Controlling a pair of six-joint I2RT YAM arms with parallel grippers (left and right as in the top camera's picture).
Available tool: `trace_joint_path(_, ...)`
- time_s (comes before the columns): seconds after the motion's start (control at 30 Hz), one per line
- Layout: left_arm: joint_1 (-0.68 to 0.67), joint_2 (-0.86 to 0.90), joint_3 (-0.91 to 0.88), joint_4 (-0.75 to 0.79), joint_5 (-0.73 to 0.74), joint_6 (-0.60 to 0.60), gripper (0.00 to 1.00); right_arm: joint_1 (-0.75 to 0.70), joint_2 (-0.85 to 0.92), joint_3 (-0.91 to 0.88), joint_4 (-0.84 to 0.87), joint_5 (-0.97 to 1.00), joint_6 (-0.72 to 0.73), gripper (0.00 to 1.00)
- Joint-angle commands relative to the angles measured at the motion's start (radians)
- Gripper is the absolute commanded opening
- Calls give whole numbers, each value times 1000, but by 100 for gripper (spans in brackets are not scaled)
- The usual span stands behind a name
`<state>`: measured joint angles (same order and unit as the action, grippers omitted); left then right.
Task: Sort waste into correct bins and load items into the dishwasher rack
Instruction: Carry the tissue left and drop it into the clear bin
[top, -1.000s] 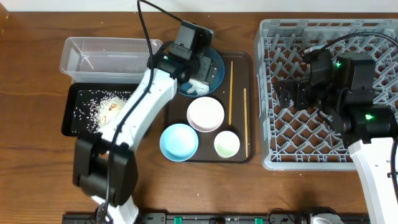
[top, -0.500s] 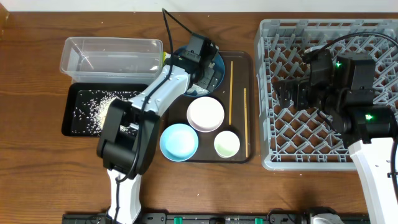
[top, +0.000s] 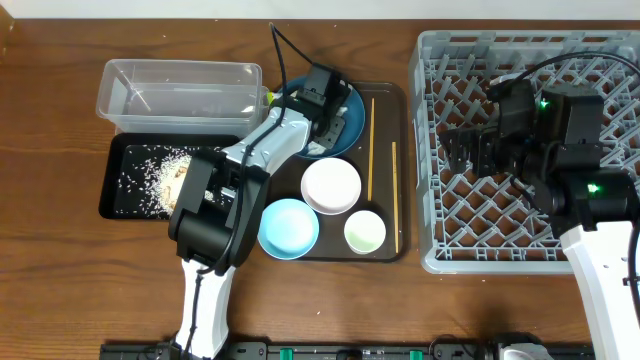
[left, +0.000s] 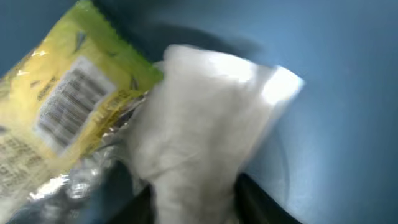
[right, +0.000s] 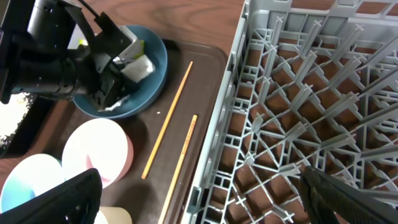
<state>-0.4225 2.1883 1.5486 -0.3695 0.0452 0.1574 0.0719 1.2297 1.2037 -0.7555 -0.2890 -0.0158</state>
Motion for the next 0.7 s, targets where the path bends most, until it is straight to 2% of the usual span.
trace_joint_path(0.0,3,14,6,-1,-9,2,23,5,1,24,0,5,-16,99)
trace_joint_path(0.1,3,-2,6,-2,-9,-35,11,5,1,24,0,5,-16,99)
trace_joint_path(0.2,9,-48,8,-3,-9,-108,6,5,1,24,0,5,-16,99)
trace_joint_path(0.4,27,-222,8,-22,-8,-245,6,5,1,24,0,16,-16,99)
trace_joint_path(0.67,62,-431,8,-74,-9,-246,6,6,1,24,0,16,-16,99)
